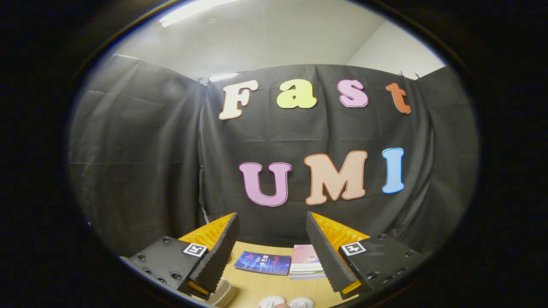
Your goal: Open the storage box then place both shoes into the box .Put the left shoe in first, then the right shoe, with the right side of both shoes facing outward in a uniform manner.
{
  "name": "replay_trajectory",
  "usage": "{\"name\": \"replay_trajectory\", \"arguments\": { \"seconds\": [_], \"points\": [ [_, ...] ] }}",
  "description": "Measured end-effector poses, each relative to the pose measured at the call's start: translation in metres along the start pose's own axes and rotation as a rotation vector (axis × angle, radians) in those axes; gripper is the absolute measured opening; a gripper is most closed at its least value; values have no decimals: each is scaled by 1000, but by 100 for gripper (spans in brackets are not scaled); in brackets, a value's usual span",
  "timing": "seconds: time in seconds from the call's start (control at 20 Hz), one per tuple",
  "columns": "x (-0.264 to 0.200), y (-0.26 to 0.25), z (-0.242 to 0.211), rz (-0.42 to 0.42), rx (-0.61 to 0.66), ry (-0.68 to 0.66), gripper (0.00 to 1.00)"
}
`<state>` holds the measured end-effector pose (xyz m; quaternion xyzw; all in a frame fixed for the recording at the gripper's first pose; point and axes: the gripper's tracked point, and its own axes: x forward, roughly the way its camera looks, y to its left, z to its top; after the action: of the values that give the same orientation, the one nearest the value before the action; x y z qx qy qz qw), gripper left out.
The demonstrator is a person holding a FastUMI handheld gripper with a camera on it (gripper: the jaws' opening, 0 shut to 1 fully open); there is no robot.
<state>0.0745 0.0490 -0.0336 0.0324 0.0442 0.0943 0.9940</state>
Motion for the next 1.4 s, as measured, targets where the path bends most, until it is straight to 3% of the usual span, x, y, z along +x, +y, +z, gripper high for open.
{"name": "replay_trajectory", "arguments": {
  "seconds": [0.5,0.85,1.2,1.4],
  "points": [
    [16,25,-11,54,-15,0,97],
    [26,39,-46,109,20,74,97],
    [26,86,-157,294,302,346,96],
    [21,103,-232,348,414,508,96]
  ]
}}
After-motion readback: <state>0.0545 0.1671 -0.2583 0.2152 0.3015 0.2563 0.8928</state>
